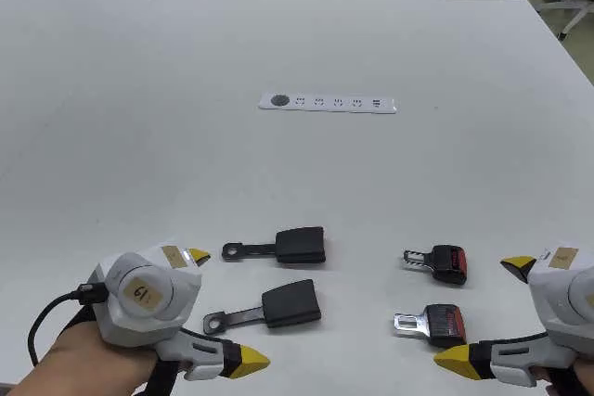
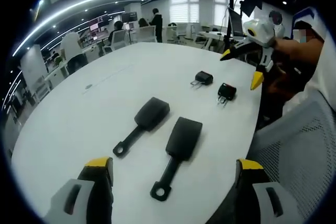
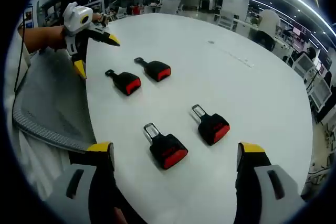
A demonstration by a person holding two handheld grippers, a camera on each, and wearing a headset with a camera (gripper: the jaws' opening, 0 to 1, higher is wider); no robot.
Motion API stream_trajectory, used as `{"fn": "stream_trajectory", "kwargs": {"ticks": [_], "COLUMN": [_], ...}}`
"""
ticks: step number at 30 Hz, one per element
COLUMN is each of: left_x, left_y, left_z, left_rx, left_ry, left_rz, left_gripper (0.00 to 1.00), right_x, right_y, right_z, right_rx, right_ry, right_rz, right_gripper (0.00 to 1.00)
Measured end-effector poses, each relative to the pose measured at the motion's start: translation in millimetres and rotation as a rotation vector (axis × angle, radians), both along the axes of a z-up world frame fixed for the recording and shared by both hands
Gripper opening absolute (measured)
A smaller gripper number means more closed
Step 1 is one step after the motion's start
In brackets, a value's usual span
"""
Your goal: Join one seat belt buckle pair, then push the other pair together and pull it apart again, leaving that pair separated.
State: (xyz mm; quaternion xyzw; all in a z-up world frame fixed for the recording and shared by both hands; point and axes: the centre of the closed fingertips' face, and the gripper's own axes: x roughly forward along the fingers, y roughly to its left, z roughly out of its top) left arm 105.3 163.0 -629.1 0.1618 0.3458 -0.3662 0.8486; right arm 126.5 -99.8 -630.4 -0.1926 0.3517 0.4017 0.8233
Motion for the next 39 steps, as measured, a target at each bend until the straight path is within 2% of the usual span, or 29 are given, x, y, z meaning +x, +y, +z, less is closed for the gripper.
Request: {"fn": "stream_trajectory", "kwargs": {"ticks": [24,31,35,39], "left_x": [1.5,-1.0,-1.0,-1.1], "left_y": [2.2,1.4,0.0,-0.4], "left_z": [-0.3,-1.6,0.0,1.0], "left_rx": [0.012,0.018,0.019,0.020], "left_ry": [-0.007,-0.001,-0.006,-0.012], "left_rz": [-0.009,-0.015,-0.021,-0.031], "left_gripper": [0.99,0.98,0.98,0.97], "right_x": [-1.3,-1.5,-1.8,0.6], "right_y": [0.9,4.6,8.5,7.5], "right_z": [0.1,2.7,5.5,5.5], "right_rx": [-0.001,0.006,-0.007,0.003], "right_ry": [0.000,-0.006,-0.030,-0.030], "right_rz": [0.011,0.011,0.033,0.025], "right_gripper": [0.97,0.96,0.94,0.93]}}
